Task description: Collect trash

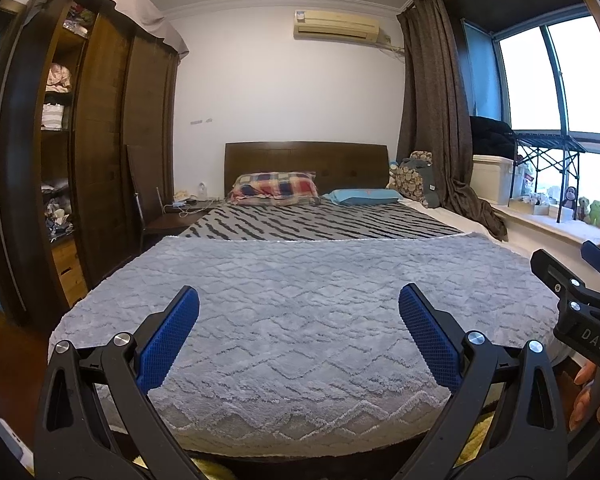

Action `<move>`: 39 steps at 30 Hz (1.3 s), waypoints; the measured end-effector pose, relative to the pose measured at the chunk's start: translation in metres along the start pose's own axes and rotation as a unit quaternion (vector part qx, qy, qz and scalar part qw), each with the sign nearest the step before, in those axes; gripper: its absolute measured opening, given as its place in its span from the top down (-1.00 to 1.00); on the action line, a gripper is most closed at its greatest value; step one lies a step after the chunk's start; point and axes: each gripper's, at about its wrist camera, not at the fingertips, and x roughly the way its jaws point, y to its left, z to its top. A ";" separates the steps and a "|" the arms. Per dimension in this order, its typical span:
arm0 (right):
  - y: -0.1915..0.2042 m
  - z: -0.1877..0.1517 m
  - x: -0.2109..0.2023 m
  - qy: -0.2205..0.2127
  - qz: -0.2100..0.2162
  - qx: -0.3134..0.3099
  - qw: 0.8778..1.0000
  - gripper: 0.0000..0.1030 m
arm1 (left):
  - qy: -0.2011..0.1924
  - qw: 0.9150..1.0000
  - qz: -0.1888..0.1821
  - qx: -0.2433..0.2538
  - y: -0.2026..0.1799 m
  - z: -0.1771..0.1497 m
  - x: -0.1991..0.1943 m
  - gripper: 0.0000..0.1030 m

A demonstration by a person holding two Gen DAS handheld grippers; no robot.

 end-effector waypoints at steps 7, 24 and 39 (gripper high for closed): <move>-0.003 0.001 0.001 0.002 -0.004 0.003 1.000 -0.94 | -0.002 1.000 0.003 -0.001 -0.001 0.001 -0.002 -0.84; -0.006 -0.001 0.001 0.005 -0.009 0.004 1.000 -0.94 | 0.001 1.000 0.006 -0.002 -0.002 0.001 -0.002 -0.84; -0.004 0.000 -0.001 0.004 -0.006 0.001 1.000 -0.94 | 0.003 1.000 0.011 -0.001 -0.002 -0.001 -0.003 -0.84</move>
